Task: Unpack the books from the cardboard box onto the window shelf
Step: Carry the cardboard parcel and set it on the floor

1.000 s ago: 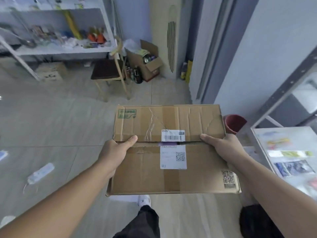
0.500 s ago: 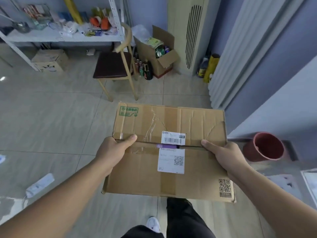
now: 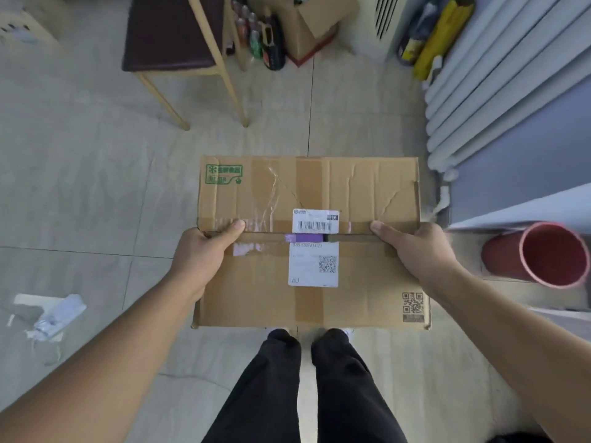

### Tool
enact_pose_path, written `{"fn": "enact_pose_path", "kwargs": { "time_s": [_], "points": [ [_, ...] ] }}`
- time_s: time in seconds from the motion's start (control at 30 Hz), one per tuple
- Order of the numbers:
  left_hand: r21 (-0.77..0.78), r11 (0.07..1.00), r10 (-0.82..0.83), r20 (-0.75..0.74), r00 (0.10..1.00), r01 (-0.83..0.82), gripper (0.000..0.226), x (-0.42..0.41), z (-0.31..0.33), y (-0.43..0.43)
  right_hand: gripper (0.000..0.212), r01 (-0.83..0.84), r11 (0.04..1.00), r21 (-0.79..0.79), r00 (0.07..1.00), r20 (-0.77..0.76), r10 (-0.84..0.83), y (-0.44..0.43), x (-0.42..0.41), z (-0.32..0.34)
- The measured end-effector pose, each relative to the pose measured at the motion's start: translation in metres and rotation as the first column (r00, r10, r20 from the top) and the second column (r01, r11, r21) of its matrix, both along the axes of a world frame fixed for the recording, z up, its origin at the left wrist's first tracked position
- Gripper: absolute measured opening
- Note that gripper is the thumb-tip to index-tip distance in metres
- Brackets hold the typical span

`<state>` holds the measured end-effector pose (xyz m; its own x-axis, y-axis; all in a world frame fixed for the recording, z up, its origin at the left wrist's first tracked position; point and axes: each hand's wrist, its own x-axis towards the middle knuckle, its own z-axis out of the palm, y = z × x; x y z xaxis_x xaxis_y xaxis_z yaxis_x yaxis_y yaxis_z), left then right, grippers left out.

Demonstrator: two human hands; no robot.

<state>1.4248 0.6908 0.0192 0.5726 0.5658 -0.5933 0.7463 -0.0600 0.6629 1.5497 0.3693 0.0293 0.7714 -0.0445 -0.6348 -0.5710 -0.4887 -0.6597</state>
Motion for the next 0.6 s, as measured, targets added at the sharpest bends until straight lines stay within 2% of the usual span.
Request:
{"fn": "enact_pose_path", "kwargs": {
  "time_s": [0.1,0.23,0.43,0.6],
  "points": [
    [0.006,1.000,-0.001,-0.016,1.000,0.001,0.034,0.021,-0.049,0.010,0.041,-0.005,0.999,-0.053,1.000,-0.026,0.004,0.009,0.016,-0.048],
    [0.006,1.000,-0.001,-0.040,0.999,0.001,0.048,0.040,-0.116,0.017,0.045,-0.035,0.989,-0.142,0.999,-0.020,0.032,0.013,0.034,-0.113],
    [0.014,1.000,0.003,-0.090,0.996,-0.002,0.043,0.050,-0.214,0.005,0.046,-0.061,0.969,-0.241,0.998,-0.042,0.052,0.009,0.048,-0.209],
    [0.079,0.993,-0.076,-0.142,0.987,0.088,0.074,0.047,-0.252,-0.001,0.049,-0.024,0.967,-0.255,1.000,-0.010,0.022,-0.006,0.043,-0.259]
  ]
}}
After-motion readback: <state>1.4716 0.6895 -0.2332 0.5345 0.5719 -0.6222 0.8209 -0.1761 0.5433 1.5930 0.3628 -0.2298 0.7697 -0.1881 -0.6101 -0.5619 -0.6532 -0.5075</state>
